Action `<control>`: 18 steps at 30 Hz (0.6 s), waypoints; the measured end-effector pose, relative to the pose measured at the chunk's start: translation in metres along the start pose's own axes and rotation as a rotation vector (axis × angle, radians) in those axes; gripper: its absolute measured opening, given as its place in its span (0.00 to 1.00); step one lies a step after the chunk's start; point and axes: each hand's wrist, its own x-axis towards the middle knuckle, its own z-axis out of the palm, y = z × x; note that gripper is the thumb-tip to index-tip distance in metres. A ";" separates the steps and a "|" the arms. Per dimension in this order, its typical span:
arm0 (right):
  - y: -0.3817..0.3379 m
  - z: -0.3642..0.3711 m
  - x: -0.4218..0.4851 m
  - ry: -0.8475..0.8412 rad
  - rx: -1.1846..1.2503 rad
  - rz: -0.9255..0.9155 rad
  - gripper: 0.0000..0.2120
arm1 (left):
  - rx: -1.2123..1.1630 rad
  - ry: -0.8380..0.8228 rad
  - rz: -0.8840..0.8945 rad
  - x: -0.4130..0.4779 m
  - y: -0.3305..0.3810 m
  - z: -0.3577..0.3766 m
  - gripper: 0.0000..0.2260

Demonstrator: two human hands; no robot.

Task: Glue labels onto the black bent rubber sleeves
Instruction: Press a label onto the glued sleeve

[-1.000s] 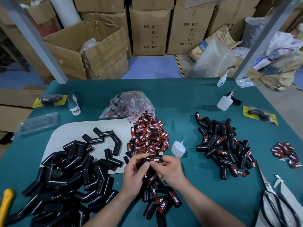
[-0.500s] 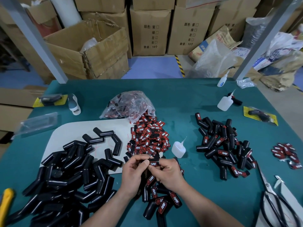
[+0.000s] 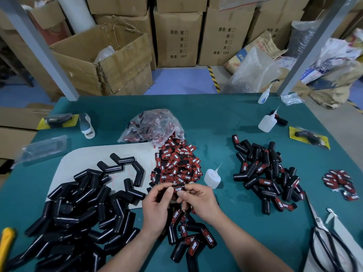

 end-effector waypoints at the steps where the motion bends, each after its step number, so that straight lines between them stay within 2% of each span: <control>1: 0.000 -0.001 -0.001 0.000 -0.004 -0.001 0.04 | 0.036 -0.025 0.056 0.000 0.001 0.000 0.06; 3: 0.000 -0.003 -0.002 0.011 -0.015 0.009 0.07 | 0.119 -0.078 0.186 -0.002 0.001 0.001 0.07; 5: -0.001 -0.004 -0.002 0.022 -0.013 0.020 0.08 | 0.169 -0.100 0.223 -0.002 0.000 0.001 0.08; 9: -0.004 -0.002 -0.003 -0.002 -0.004 -0.012 0.07 | 0.184 -0.073 0.190 0.000 -0.002 0.001 0.06; 15: 0.001 0.001 -0.004 0.100 -0.083 0.009 0.09 | 0.168 -0.083 0.173 0.000 -0.003 0.005 0.08; 18: 0.001 0.002 -0.004 0.065 -0.066 0.015 0.07 | 0.172 -0.077 0.167 0.000 -0.004 0.003 0.08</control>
